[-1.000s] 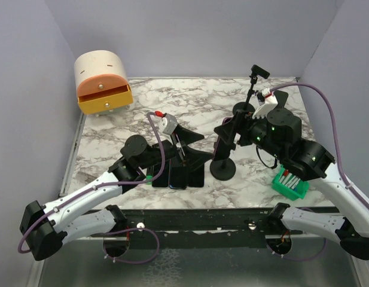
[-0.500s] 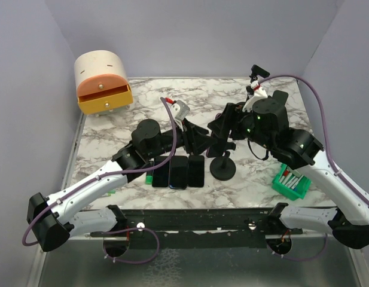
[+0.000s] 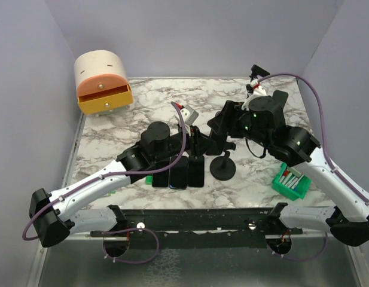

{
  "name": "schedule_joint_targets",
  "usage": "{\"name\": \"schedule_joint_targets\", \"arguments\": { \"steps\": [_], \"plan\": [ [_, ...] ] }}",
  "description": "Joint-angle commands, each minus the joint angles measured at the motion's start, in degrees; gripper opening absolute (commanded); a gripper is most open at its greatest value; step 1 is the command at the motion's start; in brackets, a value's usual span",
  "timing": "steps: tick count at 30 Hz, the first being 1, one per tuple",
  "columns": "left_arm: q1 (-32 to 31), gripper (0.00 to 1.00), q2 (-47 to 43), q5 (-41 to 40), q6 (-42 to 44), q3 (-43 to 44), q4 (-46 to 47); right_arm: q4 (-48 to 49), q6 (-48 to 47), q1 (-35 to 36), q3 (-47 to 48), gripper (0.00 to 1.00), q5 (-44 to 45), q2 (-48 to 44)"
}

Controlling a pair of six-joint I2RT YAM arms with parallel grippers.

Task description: Remove the phone from the phone stand

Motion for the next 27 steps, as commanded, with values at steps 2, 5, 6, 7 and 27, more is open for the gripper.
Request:
{"name": "schedule_joint_targets", "arguments": {
  "steps": [2,5,6,7,27],
  "plan": [
    [-1.2,0.24,0.6,-2.3,1.3,1.8,-0.7,1.5,2.0,-0.2,2.1,0.0,1.2,0.5],
    [-1.7,0.21,0.8,-2.5,1.2,1.6,-0.4,1.9,2.1,-0.2,1.9,0.0,0.8,0.7],
    [-1.8,0.19,0.8,-2.4,1.3,1.5,-0.2,1.9,2.1,-0.2,1.8,0.0,0.6,0.8],
    [-2.0,0.16,0.8,-2.4,1.3,1.4,0.0,2.0,2.1,-0.2,1.8,0.0,0.5,0.8],
    [-2.1,0.0,-6.3,-5.6,-3.5,-4.8,8.1,3.1,-3.4,-0.2,-0.7,1.0,-9.0,-5.7]
  ]
}}
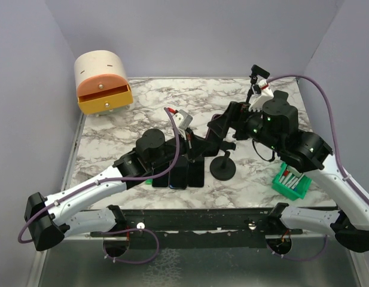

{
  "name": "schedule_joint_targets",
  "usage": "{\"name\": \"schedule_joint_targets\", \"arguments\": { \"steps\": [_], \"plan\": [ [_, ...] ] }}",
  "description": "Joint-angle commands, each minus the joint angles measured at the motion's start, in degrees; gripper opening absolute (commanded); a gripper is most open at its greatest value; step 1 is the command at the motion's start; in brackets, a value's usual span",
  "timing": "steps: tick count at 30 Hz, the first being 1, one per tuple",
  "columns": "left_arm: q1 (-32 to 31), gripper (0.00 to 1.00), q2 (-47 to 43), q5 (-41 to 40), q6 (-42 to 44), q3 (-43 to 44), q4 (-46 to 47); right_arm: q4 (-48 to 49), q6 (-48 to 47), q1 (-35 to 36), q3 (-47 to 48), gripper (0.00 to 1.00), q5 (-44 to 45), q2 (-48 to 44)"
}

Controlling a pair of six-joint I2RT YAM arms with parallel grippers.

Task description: Remove the phone from the phone stand

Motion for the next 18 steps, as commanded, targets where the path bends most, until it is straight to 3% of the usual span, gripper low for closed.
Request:
{"name": "schedule_joint_targets", "arguments": {
  "steps": [1,6,11,15,18],
  "plan": [
    [-0.2,0.0,-3.0,-2.0,-1.8,-0.7,4.5,2.0,-2.1,-0.2,-0.8,1.0,-4.9,-2.6],
    [-0.2,0.0,-6.4,-4.0,-2.3,-1.9,2.5,4.8,-5.6,-0.2,-4.4,1.0,-8.2,-7.0],
    [-0.2,0.0,-14.9,-10.1,-2.2,-5.1,-2.4,12.7,-14.0,-0.2,-15.9,0.97,-12.6,-18.5],
    [-0.2,0.0,-21.7,-12.0,-3.4,-8.8,-5.1,12.6,-18.8,-0.2,-22.8,0.91,-7.9,-23.8],
    [-0.2,0.0,-26.6,-12.5,-5.9,-14.6,-4.0,11.0,-16.9,-0.2,-26.9,0.81,0.4,-24.4]
  ]
}}
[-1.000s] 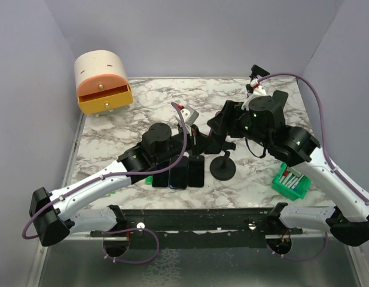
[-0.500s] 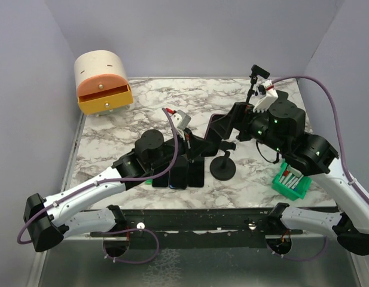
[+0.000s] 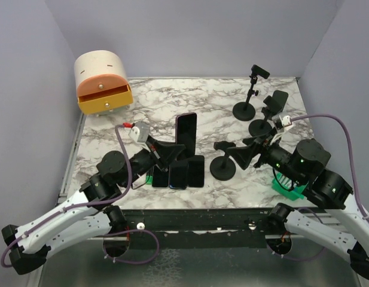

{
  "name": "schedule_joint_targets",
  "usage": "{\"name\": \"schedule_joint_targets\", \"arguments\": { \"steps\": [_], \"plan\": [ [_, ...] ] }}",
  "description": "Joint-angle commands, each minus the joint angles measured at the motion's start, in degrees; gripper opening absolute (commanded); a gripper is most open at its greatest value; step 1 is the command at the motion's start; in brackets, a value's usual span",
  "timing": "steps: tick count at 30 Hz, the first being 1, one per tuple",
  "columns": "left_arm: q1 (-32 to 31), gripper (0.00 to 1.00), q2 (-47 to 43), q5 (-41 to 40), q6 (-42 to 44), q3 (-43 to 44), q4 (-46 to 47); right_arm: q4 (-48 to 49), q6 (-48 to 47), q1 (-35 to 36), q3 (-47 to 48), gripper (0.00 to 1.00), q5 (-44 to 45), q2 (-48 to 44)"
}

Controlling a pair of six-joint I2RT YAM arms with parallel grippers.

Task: Remove the phone from the phone stand
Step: Remove the phone from the phone stand, then pick up the phone stand at the center of the board.

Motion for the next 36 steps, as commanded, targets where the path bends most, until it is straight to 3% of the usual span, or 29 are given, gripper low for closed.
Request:
{"name": "schedule_joint_targets", "arguments": {
  "steps": [1,4,10,15,24,31,36],
  "plan": [
    [-0.2,0.0,-7.2,-3.3,-4.3,-8.2,1.4,-0.1,-0.5,-0.2,-6.0,0.77,11.2,0.0],
    [-0.2,0.0,-11.5,-3.7,-7.3,-15.2,4.3,0.0,4.6,-0.2,-9.5,0.68,17.0,-0.4],
    [-0.2,0.0,-17.0,-5.5,-9.4,-21.3,2.4,0.8,10.8,-0.2,-14.8,0.68,22.5,-0.2],
    [-0.2,0.0,-19.6,-6.0,-10.3,-23.2,0.9,1.9,11.5,-0.3,-15.7,0.65,24.3,3.1],
    [-0.2,0.0,-21.6,-5.6,-12.0,-24.3,-0.8,2.8,12.7,-0.2,-12.8,0.46,28.5,9.5],
    [-0.2,0.0,-22.3,-5.8,-12.4,-24.8,-0.6,4.5,13.0,-0.3,-14.0,0.39,28.4,10.2],
    [-0.2,0.0,-22.2,-5.5,-13.0,-25.5,-0.4,6.5,11.4,-0.3,-14.1,0.4,27.5,10.9]
  ]
}}
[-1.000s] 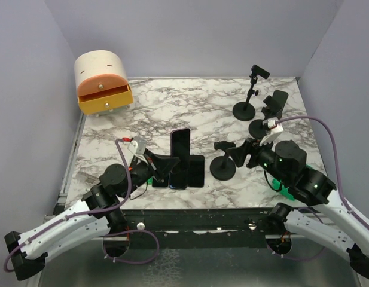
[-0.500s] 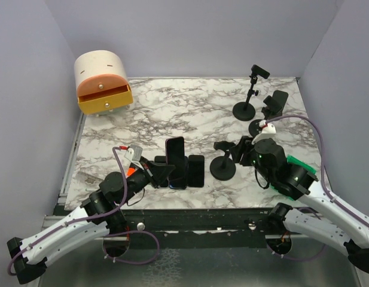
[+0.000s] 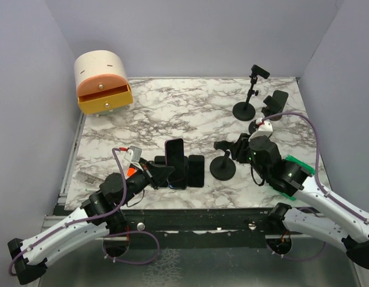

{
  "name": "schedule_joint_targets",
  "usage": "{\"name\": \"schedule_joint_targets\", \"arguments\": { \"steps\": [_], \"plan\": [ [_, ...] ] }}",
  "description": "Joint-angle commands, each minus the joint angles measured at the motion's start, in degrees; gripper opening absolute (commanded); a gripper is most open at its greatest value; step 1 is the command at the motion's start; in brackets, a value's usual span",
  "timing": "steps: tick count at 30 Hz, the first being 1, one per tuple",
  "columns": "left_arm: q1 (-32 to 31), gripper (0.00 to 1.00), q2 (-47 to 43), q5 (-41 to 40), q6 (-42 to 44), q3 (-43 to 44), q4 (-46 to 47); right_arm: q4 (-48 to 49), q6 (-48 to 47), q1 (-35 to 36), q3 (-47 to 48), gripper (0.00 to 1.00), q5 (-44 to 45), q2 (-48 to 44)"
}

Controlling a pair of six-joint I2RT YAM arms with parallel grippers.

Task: Remove the phone from the phone stand
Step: Pick up the phone stand at the center of the board, then place the phone stand at the center of the board.

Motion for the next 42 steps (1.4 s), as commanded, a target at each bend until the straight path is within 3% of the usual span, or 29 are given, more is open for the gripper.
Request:
{"name": "schedule_joint_targets", "arguments": {
  "steps": [1,4,6,8,10,11,20,27,34,42],
  "plan": [
    [-0.2,0.0,-0.8,-0.7,-1.2,-0.8,2.4,3.1,-1.1,-0.3,0.6,0.41,1.2,1.0],
    [-0.2,0.0,-1.0,-0.8,-1.3,-0.8,2.4,3.3,-1.9,-0.3,1.3,0.39,0.8,1.5],
    [-0.2,0.0,-1.1,-0.9,-1.3,-0.9,2.5,2.9,-2.1,-0.3,1.7,0.32,0.7,1.8],
    [-0.2,0.0,-1.0,-0.9,-1.4,-1.0,2.5,2.4,-2.1,-0.3,2.1,0.22,0.6,1.7],
    [-0.2,0.0,-1.0,-0.9,-1.6,-1.2,2.7,2.2,-2.2,-0.3,2.4,0.03,0.8,1.2],
    [-0.2,0.0,-1.0,-1.0,-1.8,-1.4,2.8,2.0,-2.2,-0.3,2.6,0.01,1.1,0.9],
    [-0.2,0.0,-0.2,-1.0,-2.2,-2.2,3.9,2.1,-8.8,-0.3,12.3,0.0,8.9,4.4],
    [-0.2,0.0,-1.6,-1.0,-4.3,-4.0,4.0,9.1,-14.4,-2.3,17.3,0.0,12.2,10.7],
    [-0.2,0.0,-2.9,-1.4,-5.0,-5.2,2.7,16.0,-12.0,-16.1,17.2,0.0,2.0,16.3],
    [-0.2,0.0,-4.3,-1.6,-5.9,-6.8,2.3,18.3,-9.3,-23.5,18.5,0.0,-3.3,22.6]
  ]
}}
